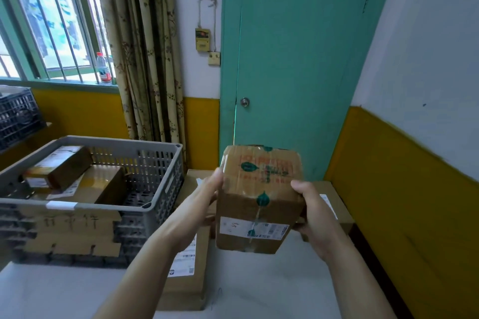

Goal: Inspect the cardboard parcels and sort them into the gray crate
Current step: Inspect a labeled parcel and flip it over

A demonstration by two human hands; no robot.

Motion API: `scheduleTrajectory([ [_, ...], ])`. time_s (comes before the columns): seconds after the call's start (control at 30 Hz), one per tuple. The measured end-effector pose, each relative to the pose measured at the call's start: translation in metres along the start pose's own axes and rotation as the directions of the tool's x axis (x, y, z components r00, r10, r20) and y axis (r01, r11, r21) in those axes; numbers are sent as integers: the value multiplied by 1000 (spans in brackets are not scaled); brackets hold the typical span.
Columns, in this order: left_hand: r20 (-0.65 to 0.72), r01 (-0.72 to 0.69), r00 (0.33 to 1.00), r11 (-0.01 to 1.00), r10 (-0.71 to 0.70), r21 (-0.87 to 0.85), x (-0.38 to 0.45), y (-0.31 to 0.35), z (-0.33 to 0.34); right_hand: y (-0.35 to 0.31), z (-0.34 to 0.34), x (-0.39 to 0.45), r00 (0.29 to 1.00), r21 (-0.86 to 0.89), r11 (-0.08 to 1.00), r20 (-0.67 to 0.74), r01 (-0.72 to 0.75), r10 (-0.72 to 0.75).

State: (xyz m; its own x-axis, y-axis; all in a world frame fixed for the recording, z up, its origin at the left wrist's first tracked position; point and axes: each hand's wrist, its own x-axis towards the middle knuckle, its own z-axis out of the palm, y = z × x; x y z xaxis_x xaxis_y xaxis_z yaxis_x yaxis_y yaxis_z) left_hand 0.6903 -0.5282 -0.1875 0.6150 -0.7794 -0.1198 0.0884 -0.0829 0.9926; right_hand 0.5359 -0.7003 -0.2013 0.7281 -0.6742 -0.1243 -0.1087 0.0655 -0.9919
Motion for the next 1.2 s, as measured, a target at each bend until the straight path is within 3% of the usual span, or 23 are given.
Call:
scheduleTrajectory([
  [0.1,-54,-32,998,999,33,26,0,-5,-5,7,16,-4,998,5,998,-7,59,-59],
  [0.2,-106,-38,994,998,32,-57,-5,-10,-16,12,30,-7,993,8,993,-5,114,-114],
  [0.37,-109,-62,993,995,53,-82,-11,-15,-30,14,48,-13,992,23,991,-10,128,-128],
  [0.67,-188,-19,982,995,0,-99,-11,-2,-56,18,52,-21,958,-166,947,130,274,-254],
  [0.83,-128,-65,990,996,56,-61,-12,-2,-65,18,54,-10,942,-308,895,10,322,-336],
  [1.07,-36,-171,984,981,174,88,-2,-22,-65,6,59,18,917,-317,931,-286,181,-276],
  [1.2,-166,-176,967,978,193,114,12,-20,-69,4,55,42,963,-269,954,-197,130,-187],
])
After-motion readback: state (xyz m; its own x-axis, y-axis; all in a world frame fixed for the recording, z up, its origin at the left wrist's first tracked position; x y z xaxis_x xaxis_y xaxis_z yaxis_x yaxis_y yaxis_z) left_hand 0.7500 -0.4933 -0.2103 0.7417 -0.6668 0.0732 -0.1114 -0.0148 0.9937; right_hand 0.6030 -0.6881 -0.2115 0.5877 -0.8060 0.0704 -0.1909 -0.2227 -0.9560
